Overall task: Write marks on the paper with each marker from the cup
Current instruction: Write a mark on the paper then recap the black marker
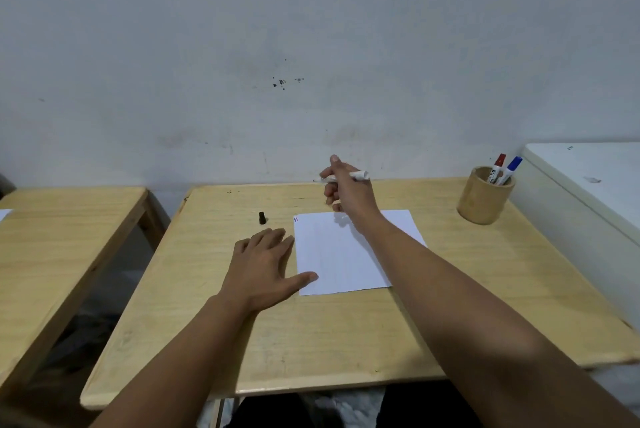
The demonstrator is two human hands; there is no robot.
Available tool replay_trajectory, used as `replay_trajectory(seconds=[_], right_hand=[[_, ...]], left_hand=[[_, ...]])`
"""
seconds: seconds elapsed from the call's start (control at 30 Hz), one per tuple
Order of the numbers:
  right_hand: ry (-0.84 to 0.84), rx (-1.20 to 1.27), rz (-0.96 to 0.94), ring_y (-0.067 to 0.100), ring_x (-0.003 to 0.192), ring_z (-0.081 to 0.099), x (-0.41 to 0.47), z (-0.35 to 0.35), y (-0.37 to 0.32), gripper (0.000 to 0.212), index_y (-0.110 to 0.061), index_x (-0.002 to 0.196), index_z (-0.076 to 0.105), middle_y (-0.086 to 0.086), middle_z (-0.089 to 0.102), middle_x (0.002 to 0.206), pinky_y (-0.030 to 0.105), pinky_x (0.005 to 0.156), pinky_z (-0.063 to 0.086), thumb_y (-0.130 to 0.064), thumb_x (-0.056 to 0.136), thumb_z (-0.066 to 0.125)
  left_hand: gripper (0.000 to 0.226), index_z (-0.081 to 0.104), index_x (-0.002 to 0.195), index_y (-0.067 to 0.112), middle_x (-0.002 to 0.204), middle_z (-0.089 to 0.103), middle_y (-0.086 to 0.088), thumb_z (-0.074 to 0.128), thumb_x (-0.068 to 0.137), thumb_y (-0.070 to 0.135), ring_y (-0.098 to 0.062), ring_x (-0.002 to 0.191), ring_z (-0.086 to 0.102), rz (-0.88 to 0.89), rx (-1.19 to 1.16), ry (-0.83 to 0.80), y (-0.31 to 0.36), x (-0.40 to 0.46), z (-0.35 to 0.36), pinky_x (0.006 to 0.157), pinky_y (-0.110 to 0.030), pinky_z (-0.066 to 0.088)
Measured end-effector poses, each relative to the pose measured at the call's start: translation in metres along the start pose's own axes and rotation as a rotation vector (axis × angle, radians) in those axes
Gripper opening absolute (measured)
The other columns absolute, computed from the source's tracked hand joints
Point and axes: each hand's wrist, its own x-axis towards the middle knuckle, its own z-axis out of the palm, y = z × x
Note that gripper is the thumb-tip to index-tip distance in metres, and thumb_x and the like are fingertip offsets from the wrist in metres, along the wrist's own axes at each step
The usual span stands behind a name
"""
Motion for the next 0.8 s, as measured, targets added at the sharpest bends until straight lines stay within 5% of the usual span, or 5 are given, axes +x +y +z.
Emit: replay_trajectory(seconds=[0.1,0.2,0.33,0.5,0.8], right_hand=[[-0.051,-0.042,0.027,0.022,0.061,0.062,-0.001,0.018,0.023,0.021,-0.022,0.097,0.079,0.005,0.075,0.075,0.026,0.052,0.047,-0.035,0.101,0.064],[-0.028,-0.097,0.047,0.016,0.055,0.058,-0.003,0.032,0.040,0.027,-0.022,0.082,0.080,0.003,0.070,0.067,0.023,0.048,0.042,-0.044,0.096,0.071],[-0.024,-0.125,0.018,0.012,0.055,0.060,-0.005,0.033,0.057,0.017,-0.009,0.088,0.075,0.016,0.067,0.071,0.024,0.050,0.045,-0.020,0.097,0.065],[0.009,-0.208,-0.016,0.017,0.058,0.060,-0.003,0.033,0.066,0.033,-0.016,0.070,0.067,0.019,0.070,0.074,0.029,0.053,0.049,-0.040,0.092,0.074],[0.052,-0.218,0.011,0.020,0.055,0.068,-0.001,0.036,0.074,0.030,-0.023,0.057,0.058,0.008,0.074,0.067,0.034,0.058,0.054,-0.032,0.085,0.068]], left_hand=[[0.086,0.054,0.143,0.033,0.157,0.045,0.006,0.047,0.077,0.088,-0.019,0.148,0.033,0.009,-0.011,0.029,-0.001,0.001,0.002,0.114,-0.044,0.023],[0.087,0.057,0.138,0.030,0.154,0.047,0.005,0.044,0.076,0.090,-0.020,0.147,0.035,0.008,0.017,0.052,-0.001,0.001,0.004,0.114,-0.045,0.026],[0.107,0.046,0.148,0.027,0.164,0.034,0.004,0.030,0.071,0.099,-0.018,0.155,0.022,-0.080,0.059,-0.006,-0.003,0.001,0.009,0.121,-0.051,0.019],[0.119,0.027,0.161,0.026,0.172,0.014,0.003,0.023,0.070,0.102,-0.014,0.159,0.004,-0.134,0.036,-0.092,-0.003,0.001,0.010,0.125,-0.057,0.004],[0.122,0.021,0.163,0.026,0.173,0.006,0.002,0.024,0.068,0.103,-0.021,0.160,-0.003,-0.154,0.015,-0.101,-0.002,-0.001,0.009,0.127,-0.053,-0.001]])
